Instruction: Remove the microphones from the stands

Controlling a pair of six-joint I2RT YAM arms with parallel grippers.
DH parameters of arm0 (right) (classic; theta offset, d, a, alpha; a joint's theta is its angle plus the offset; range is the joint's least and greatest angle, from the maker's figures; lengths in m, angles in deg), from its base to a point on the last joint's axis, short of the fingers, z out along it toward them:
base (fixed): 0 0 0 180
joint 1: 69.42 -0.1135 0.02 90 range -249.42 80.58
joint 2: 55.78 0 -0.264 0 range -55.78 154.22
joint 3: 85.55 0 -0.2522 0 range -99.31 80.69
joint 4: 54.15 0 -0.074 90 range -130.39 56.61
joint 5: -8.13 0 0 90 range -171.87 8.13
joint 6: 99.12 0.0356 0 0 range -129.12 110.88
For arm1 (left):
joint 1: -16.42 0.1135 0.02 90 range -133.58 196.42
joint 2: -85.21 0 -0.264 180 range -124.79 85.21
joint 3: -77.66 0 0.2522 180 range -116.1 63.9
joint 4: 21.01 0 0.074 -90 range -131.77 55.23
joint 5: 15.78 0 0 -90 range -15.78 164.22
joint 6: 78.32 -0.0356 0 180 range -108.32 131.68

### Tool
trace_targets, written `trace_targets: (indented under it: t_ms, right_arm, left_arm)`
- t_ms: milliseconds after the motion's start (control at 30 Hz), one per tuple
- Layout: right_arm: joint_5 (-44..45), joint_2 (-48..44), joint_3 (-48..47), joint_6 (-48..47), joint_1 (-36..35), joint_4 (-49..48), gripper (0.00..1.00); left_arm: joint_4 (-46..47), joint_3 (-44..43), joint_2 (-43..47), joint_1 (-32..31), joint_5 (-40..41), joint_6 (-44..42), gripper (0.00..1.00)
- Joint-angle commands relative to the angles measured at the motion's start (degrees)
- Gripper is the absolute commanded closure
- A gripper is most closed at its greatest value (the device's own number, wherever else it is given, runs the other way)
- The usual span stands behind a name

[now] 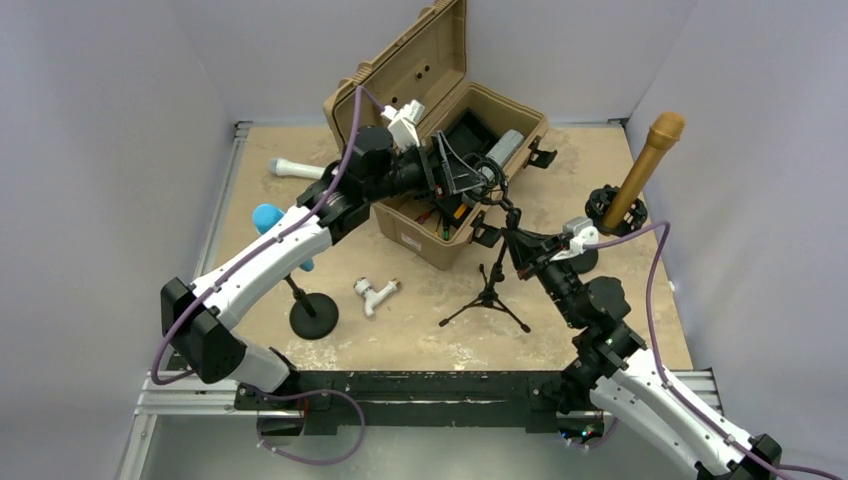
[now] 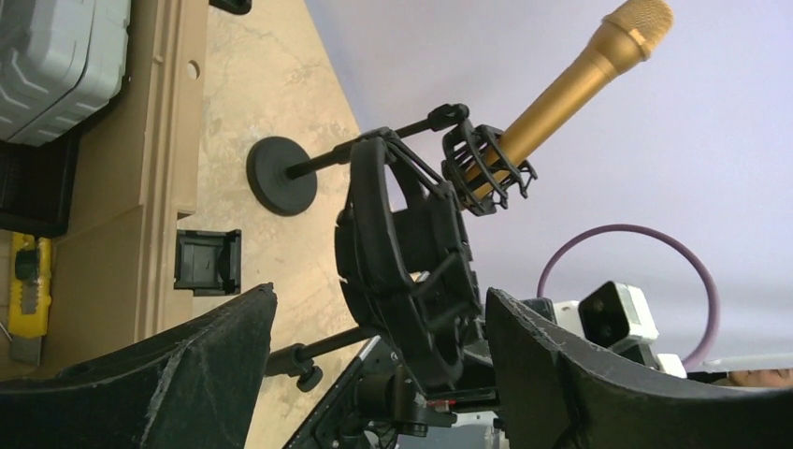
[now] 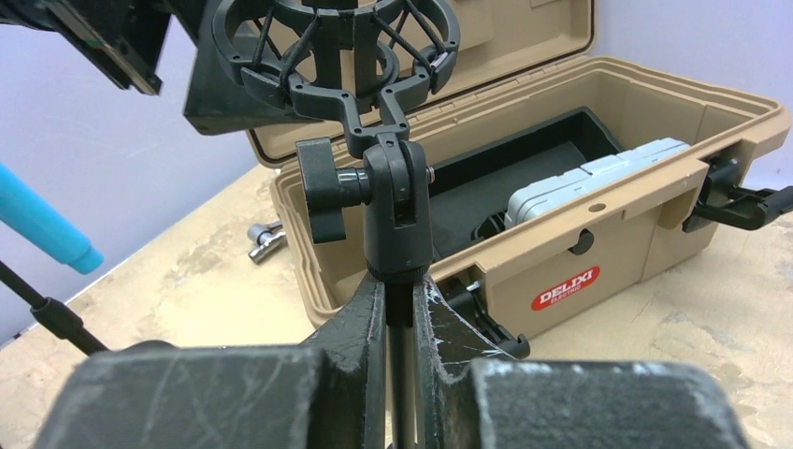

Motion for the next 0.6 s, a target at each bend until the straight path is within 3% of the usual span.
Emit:
trace_targets:
  t_ms: [0,167,567]
  right_arm:
    - [-1.4,-0.4,-0.7,-0.7,-0.1,-8.1,1.0]
    - [-1.8,0.6,-0.8,-1.1,-0.1,-8.8,1.0]
    - [1.7,5.0,-1.5,-4.2,-0.1,-13.0,1.0]
  left_arm:
    - [1.3,-3.6,-1.6,0.0,-0.8,-0.1,0.2]
    - [1.8,-4.3,-2.8,-0.2,1.3,-1.0,0.25]
    - [2.8,-4.5,-2.6,-2.1,1.4,-3.6,0.5]
